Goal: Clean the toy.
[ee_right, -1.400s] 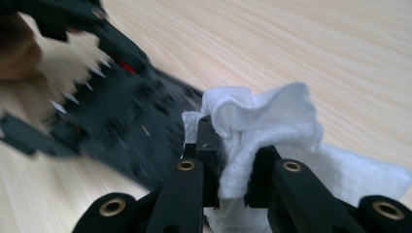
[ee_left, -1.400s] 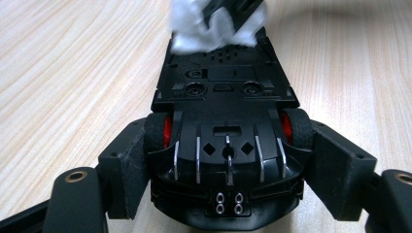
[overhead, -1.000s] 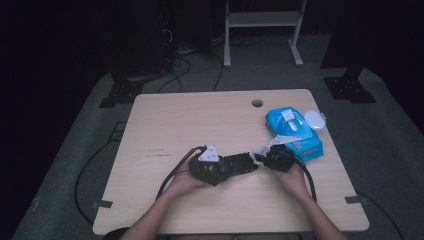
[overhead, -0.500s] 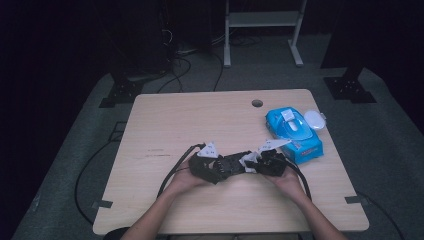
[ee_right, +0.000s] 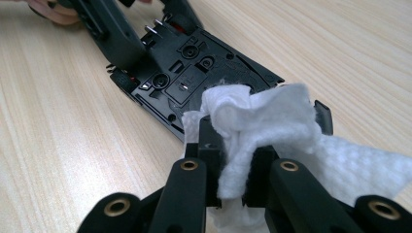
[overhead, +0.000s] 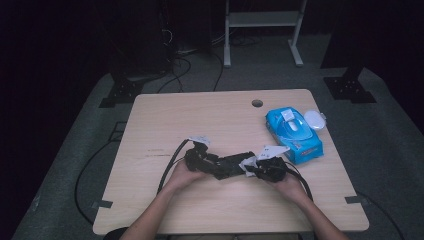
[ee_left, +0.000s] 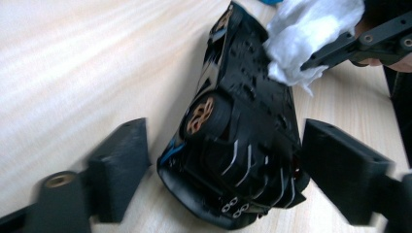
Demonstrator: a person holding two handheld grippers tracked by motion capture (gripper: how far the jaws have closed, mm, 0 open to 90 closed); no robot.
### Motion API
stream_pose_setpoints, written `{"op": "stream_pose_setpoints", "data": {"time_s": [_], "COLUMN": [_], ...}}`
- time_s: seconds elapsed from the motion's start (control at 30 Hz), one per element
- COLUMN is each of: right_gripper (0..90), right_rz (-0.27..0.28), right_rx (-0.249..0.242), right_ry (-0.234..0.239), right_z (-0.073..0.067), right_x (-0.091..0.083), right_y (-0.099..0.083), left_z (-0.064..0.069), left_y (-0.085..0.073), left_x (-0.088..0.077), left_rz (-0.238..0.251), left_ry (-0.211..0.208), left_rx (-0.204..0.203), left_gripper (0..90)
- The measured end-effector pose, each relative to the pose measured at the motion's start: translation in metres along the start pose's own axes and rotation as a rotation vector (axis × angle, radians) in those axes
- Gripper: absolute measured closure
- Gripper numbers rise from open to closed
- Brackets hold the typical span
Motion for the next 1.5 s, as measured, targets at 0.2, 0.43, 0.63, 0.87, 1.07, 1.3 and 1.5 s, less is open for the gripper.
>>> {"op": "stream_pose_setpoints", "data": {"time_s": [0.2,0.43,0.63,0.87,1.07,1.3,1.5], "right_gripper": [81.5,81.8,81.7,81.8,81.4,81.4,81.2], "right_rz": [0.021,0.033,0.031,0.012,-0.055,-0.051,-0.048], "right_rx": [-0.016,-0.015,-0.007,0.010,0.029,0.053,0.060], "right_ry": [-0.010,-0.014,-0.006,-0.028,-0.035,-0.031,-0.020], "right_z": [-0.002,-0.004,-0.005,0.001,0.004,0.006,0.004], "right_x": [-0.001,-0.002,-0.005,-0.007,0.003,0.005,0.006], "right_y": [-0.002,-0.006,-0.009,-0.014,-0.024,-0.023,-0.023], "left_z": [0.002,0.009,0.026,0.043,0.043,0.053,0.059], "left_y": [0.001,0.003,0.009,0.016,0.016,0.020,0.022], "left_x": [0.002,0.002,0.001,-0.003,-0.001,0.005,0.018], "left_rz": [-0.012,-0.024,-0.047,0.034,0.019,0.045,0.026], "left_ry": [0.001,0.034,0.185,0.309,0.310,0.302,0.284], "left_rx": [-0.025,0.038,0.254,0.412,0.431,0.506,0.521], "left_gripper": [26.1,26.7,26.9,38.4,41.8,48.3,49.9]}}
Point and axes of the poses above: each handheld gripper's, and its own axes: x roughly forward along the jaws, y roughly out of its top, z roughly to its right, the point moved 7 cm from there along x, roughly forward along the jaws, and after that the axes turned 12 degrees about x, right-handed, at the moved point
